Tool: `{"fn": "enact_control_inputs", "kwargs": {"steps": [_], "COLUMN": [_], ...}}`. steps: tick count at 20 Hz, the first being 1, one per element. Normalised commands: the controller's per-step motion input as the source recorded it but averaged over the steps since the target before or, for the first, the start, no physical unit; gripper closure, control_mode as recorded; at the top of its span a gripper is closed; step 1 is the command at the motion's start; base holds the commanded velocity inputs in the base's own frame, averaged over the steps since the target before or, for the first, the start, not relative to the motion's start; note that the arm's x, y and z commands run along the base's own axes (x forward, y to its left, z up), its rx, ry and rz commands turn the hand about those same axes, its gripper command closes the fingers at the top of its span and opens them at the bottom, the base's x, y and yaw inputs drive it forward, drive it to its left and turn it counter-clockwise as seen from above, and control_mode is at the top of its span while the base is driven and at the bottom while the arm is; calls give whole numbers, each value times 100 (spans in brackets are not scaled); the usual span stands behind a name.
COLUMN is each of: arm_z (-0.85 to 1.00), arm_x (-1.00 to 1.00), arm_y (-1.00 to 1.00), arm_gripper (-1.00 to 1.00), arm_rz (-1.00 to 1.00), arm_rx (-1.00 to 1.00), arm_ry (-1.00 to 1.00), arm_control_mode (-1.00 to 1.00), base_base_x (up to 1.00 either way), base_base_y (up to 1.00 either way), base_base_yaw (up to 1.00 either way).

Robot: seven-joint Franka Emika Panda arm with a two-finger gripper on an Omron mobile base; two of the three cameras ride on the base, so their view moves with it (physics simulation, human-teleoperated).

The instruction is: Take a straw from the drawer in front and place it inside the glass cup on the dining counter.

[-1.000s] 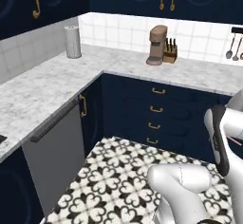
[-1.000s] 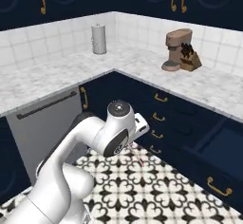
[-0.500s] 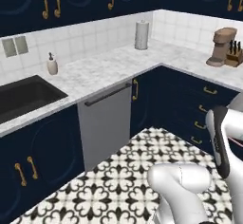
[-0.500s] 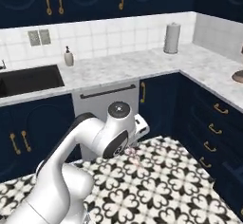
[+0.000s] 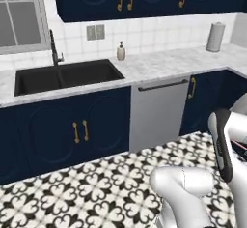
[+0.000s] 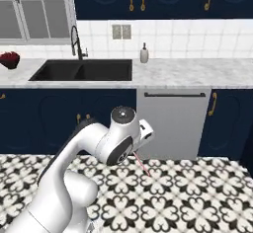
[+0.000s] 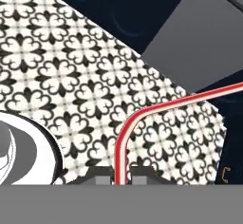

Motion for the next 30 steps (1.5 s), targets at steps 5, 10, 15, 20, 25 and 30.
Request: {"fn": "enact_control_inputs", "kwargs": {"steps": [5,10,15,20,25,30], "arm_z": [0,0,0,0,0,0], "arm_x": [0,0,0,0,0,0], "arm_y": [0,0,0,0,0,0], "arm_gripper": [100,100,100,100,100,100], "arm_rz": [0,0,0,0,0,0], "arm_rx": [0,0,0,0,0,0], "arm_ry": [0,0,0,0,0,0], "arm_control_mode": [100,100,100,100,100,100], "base_base_x": [-69,-60,-46,-35,-24,-15], "base_base_y": [0,9,30,62,95,100], "base_base_yaw": [64,64,66,66,57,49]}}
